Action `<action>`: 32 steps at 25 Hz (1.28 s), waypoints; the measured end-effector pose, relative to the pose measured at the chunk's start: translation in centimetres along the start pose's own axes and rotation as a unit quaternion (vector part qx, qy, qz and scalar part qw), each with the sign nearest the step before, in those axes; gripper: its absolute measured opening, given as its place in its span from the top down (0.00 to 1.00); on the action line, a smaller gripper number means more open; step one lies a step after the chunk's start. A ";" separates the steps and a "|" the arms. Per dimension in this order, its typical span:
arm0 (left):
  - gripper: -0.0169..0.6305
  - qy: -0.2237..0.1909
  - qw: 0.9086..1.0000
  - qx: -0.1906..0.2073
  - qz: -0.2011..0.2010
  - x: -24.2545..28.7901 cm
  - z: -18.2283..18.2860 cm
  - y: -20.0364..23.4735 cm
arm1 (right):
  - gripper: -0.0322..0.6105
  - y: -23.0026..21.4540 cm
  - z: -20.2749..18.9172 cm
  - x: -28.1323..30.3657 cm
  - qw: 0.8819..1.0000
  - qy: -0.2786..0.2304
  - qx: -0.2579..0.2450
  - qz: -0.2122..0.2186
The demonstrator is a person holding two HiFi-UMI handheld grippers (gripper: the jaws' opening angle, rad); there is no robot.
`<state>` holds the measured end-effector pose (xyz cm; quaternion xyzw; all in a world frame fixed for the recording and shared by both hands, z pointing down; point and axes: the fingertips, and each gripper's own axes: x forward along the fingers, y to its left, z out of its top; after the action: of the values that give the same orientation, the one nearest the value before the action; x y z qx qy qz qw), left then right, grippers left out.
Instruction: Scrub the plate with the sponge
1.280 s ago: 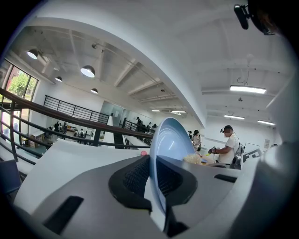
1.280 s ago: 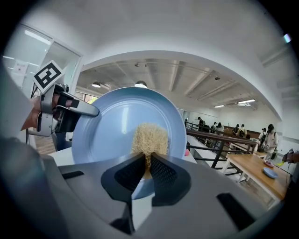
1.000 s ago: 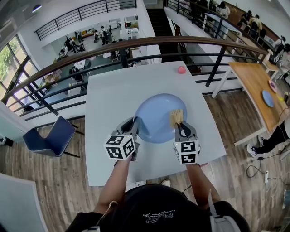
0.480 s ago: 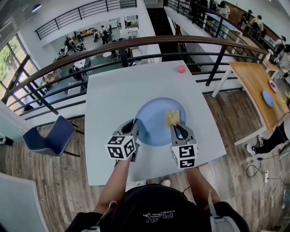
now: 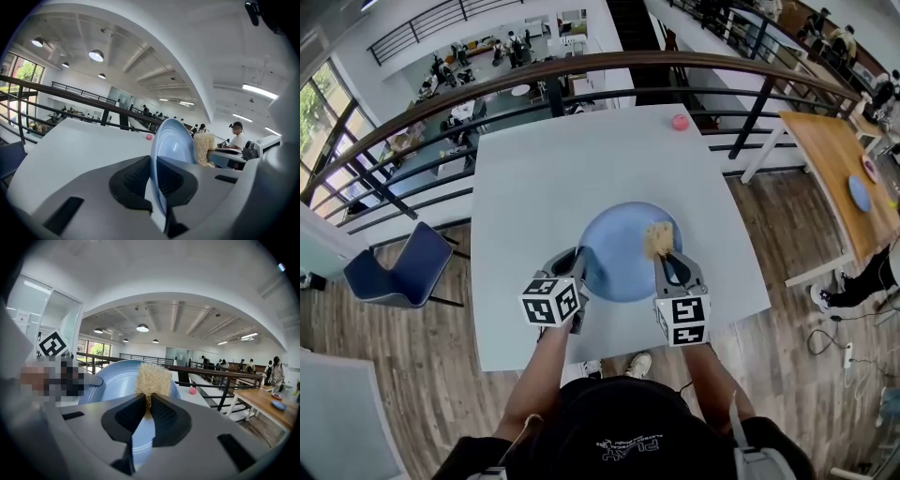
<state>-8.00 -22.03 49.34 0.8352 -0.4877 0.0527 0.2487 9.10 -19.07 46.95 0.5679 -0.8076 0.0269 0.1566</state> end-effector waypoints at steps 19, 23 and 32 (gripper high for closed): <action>0.93 0.147 0.980 -0.130 0.035 2.1 -16.0 5.4 | 0.88 1.7 -8.1 2.7 0.996 0.085 0.023 0.026; 0.93 0.175 0.973 -0.146 0.046 1.7 -18.4 6.3 | 0.88 2.8 -9.6 3.0 0.994 0.100 0.029 0.038; 0.93 0.205 0.963 -0.166 0.051 2.6 -20.8 6.9 | 0.88 2.4 -11.0 3.9 0.992 0.118 0.028 0.044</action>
<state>-9.30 -17.11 70.84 0.7278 -0.4698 0.1541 0.4753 8.12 -19.34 58.87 0.5290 -0.8067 0.1231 0.2330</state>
